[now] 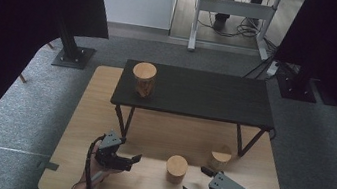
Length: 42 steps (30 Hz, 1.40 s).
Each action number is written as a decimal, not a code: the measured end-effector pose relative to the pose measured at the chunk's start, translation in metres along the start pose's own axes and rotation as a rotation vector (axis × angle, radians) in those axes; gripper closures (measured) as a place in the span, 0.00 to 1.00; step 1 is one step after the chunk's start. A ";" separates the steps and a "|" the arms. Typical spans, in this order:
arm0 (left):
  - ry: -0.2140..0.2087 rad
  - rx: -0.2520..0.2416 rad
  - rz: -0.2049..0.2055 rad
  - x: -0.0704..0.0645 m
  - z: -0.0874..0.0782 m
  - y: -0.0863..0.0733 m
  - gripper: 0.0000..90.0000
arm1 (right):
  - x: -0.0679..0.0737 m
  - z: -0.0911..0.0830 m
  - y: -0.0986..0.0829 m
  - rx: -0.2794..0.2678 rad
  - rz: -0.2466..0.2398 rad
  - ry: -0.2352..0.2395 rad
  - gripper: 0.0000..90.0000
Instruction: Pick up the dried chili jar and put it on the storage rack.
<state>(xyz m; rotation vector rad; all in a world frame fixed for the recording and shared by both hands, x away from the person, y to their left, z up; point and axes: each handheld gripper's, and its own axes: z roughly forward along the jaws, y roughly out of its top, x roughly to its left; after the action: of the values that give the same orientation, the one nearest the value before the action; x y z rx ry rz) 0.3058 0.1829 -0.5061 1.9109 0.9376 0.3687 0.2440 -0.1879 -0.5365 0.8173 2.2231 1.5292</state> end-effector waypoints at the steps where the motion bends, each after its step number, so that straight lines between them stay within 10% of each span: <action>1: -0.002 0.000 0.000 0.000 0.000 0.000 0.08 | 0.001 0.001 0.000 0.001 -0.001 0.002 0.06; 42: -0.003 0.015 -0.006 0.002 0.002 -0.003 0.08 | 0.010 0.048 0.012 0.091 -0.006 -0.008 0.07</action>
<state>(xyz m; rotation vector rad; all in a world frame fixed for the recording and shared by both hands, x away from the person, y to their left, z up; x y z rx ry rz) 0.3074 0.1839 -0.5102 1.9209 0.9459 0.3558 0.2667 -0.1431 -0.5427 0.8407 2.3019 1.4285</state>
